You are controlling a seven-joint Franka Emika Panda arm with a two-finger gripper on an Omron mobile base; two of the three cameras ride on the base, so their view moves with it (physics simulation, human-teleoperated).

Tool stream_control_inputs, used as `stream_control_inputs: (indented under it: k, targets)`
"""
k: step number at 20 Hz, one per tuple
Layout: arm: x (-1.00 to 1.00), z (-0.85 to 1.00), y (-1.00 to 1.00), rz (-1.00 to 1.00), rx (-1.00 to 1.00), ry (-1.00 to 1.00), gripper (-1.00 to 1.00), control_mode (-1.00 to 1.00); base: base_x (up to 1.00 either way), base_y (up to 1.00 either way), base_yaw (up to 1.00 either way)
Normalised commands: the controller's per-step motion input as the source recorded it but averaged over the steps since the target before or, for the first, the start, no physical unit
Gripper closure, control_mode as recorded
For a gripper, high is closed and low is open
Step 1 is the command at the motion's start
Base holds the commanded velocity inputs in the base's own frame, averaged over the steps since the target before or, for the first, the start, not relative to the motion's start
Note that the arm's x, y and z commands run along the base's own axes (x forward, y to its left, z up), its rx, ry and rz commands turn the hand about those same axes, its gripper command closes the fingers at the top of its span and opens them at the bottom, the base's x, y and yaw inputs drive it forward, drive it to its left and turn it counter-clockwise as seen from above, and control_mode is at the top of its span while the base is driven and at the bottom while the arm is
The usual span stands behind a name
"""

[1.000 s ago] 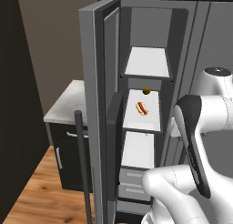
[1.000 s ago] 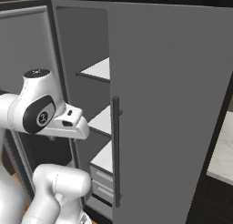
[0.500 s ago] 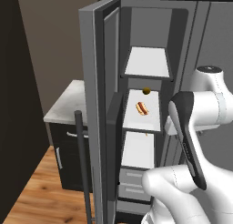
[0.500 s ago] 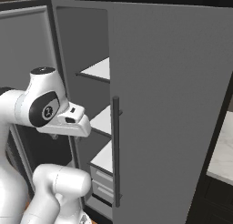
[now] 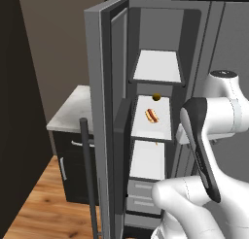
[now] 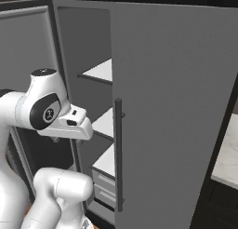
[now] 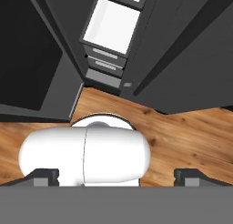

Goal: Store the hot dog in the freezer for long-term storage. Close the freezer door after placing the cooked food.

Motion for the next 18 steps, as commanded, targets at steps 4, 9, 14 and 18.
stream_control_inputs:
  k: [4, 9, 14, 18]
  targets:
    - [0.0, 0.0, 0.0, 0.0, 0.0, 0.0, -1.0, 1.0, -0.03, 0.0, -0.01]
    - [0.0, 0.0, 0.0, 0.0, 0.0, 0.0, -1.0, 1.0, -0.31, 0.03, -0.19]
    - [0.0, 0.0, 0.0, 0.0, 0.0, 0.0, -1.0, 1.0, -0.52, 0.13, -0.3]
    - [0.0, 0.0, 0.0, 0.0, 0.0, 0.0, -1.0, 1.0, -0.62, 0.22, -0.33]
